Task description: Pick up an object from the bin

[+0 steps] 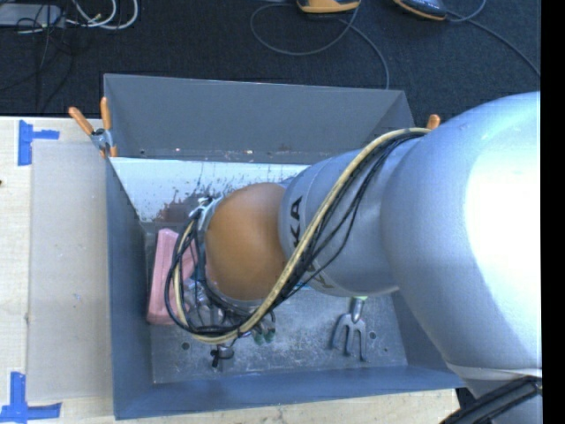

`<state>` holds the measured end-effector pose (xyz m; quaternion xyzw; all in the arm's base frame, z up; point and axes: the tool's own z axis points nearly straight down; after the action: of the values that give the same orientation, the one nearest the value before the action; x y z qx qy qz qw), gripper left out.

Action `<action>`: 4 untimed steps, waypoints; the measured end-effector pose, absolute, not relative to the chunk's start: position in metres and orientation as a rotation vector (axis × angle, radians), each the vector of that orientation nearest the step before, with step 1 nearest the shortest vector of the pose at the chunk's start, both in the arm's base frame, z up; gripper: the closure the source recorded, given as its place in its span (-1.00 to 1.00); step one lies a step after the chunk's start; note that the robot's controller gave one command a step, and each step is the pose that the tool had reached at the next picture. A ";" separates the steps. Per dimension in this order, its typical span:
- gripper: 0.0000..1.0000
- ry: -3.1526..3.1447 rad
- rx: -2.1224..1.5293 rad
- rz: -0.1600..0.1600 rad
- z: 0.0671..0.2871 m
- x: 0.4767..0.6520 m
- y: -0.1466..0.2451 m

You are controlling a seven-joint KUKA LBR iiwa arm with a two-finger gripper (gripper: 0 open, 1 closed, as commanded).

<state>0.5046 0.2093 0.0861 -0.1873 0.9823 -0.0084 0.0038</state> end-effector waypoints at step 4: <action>-1.00 3.067 -0.677 -0.018 0.112 0.541 0.198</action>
Offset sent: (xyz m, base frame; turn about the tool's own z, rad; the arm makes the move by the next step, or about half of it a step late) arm 0.0303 0.0147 0.0136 -0.0389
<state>0.5412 0.1982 0.1116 -0.2154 0.9765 -0.0056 0.0006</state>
